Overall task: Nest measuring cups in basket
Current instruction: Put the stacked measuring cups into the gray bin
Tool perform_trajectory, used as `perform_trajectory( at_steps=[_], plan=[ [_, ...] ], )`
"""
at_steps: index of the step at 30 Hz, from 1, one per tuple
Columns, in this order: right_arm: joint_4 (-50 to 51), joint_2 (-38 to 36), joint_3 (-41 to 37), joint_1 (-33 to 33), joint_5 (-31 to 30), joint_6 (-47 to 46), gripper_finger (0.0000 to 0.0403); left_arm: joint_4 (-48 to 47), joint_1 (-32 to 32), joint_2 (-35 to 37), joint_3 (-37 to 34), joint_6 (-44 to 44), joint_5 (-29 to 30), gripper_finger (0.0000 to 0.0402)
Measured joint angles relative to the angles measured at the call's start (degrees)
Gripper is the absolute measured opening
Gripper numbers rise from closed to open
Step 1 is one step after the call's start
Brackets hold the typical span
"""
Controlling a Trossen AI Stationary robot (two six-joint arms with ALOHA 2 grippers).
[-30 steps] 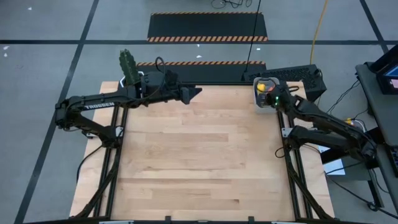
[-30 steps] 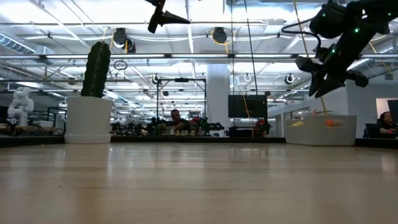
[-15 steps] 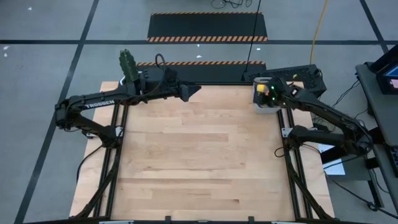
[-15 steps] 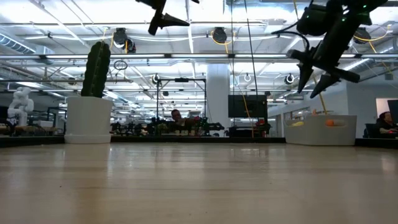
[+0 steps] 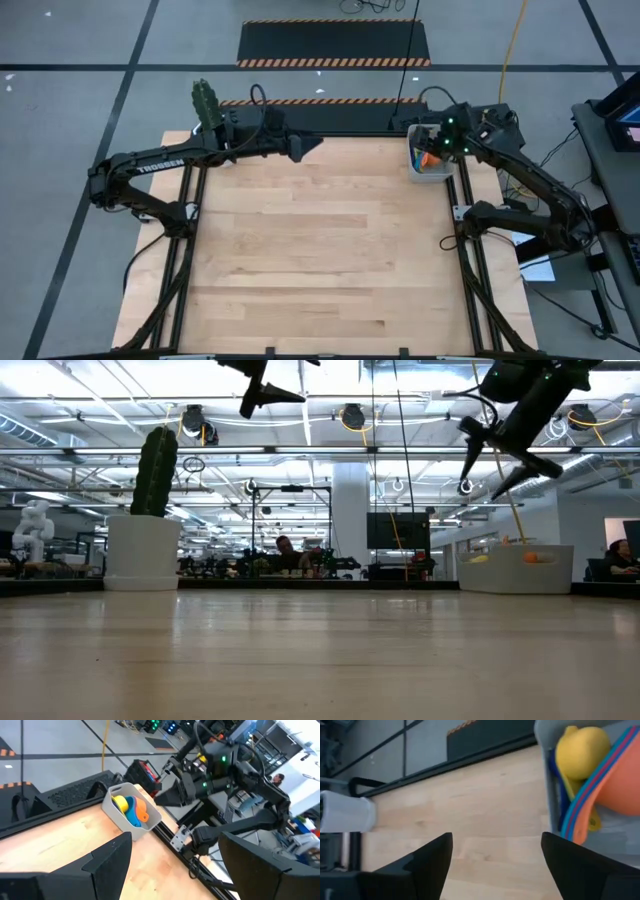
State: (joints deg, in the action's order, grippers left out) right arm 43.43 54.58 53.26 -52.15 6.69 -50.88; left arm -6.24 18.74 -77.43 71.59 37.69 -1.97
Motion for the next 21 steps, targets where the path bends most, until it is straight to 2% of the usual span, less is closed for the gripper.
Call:
perform_trajectory(
  at_steps=[6, 10, 13, 16, 21],
  plan=[
    [0.8, 0.6, 2.5, 0.5, 2.6, 0.9, 0.0294, 0.0, 0.0, 0.0, 0.0, -0.1, -1.2, 0.0298],
    [6.0, 0.8, 2.5, 1.3, 2.4, 2.6, 0.0291, 0.0, 0.9, 0.0, 0.0, -0.4, -1.6, 0.0298],
    [9.9, 0.8, 2.4, 1.3, 1.0, 3.4, 0.0291, 0.0, 2.0, 0.0, 0.0, 0.2, -2.4, 0.0298],
    [10.7, 0.8, 2.4, 1.2, -2.2, -1.3, 0.0293, 0.1, 2.6, 0.0, 0.0, 2.6, -2.5, 0.0298],
    [10.5, 1.0, 2.4, -0.5, -1.6, -0.4, 0.0303, 0.5, 2.5, 0.0, 0.0, 3.6, -2.5, 0.0298]
  ],
)
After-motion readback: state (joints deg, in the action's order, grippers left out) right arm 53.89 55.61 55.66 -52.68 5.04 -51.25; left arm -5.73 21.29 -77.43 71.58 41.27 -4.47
